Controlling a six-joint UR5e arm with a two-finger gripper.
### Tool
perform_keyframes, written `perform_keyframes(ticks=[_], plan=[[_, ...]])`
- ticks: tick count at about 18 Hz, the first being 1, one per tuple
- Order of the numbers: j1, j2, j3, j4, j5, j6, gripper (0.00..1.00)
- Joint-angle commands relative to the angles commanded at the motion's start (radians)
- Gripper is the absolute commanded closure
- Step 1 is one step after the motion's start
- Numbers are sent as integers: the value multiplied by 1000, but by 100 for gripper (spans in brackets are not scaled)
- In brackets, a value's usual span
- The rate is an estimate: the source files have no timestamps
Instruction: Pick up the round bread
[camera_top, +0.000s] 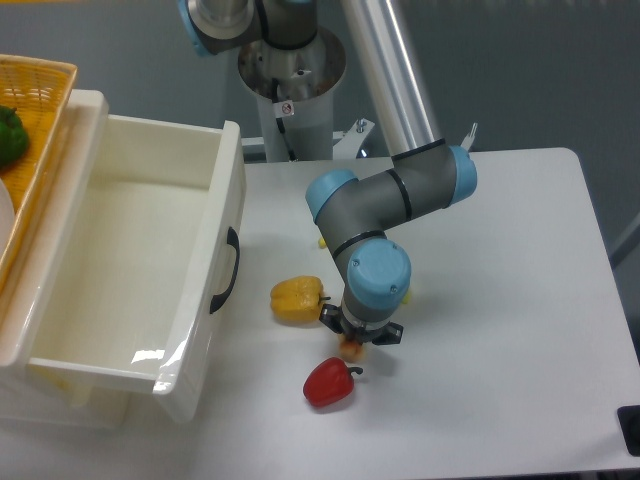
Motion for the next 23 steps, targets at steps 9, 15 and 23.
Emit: perform_keyframes(ticks=[9,15,23], plan=[[6,89,23,-3,-15,103,80],[6,164,14,-35,-57,259,80],[43,302,14,-257,-60,431,80]])
